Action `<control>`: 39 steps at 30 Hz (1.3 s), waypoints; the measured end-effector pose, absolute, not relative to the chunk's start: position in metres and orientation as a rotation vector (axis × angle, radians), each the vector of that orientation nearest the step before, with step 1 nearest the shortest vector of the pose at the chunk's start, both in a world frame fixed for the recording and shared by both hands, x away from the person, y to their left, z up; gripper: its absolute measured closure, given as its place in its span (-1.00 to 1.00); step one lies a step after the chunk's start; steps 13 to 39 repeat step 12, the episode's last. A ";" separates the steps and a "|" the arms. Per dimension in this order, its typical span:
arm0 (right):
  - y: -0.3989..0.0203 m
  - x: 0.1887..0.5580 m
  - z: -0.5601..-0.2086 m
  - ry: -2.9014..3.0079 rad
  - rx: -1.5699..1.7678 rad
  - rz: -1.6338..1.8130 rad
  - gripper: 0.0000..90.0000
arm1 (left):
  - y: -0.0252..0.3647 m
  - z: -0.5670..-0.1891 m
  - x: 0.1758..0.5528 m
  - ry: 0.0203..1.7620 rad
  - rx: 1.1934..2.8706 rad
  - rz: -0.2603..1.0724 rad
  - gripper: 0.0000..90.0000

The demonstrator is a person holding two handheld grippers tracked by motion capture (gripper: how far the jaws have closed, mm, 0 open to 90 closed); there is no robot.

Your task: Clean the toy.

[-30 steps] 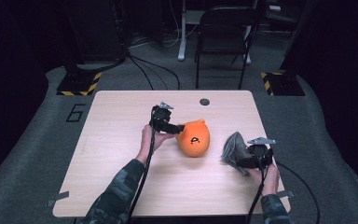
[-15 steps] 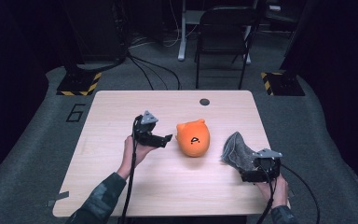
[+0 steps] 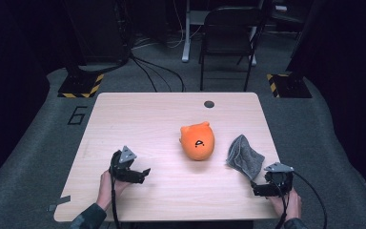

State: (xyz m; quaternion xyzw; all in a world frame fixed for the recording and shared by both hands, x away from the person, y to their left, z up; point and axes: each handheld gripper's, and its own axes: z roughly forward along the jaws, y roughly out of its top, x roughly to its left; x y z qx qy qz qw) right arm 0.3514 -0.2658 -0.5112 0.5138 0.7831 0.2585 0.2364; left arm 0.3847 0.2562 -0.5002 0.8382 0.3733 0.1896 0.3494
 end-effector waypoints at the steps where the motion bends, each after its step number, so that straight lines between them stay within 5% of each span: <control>1: -0.266 0.352 -0.514 2.149 1.417 0.704 -1.00 | 0.261 -0.506 0.382 0.970 2.193 0.489 -0.88; 12: -0.278 0.355 -0.527 2.173 1.409 0.880 -1.00 | 0.288 -0.531 0.375 1.048 2.140 0.470 -0.95; 39: -0.278 0.355 -0.527 2.173 1.409 0.880 -1.00 | 0.288 -0.531 0.375 1.048 2.140 0.470 -0.95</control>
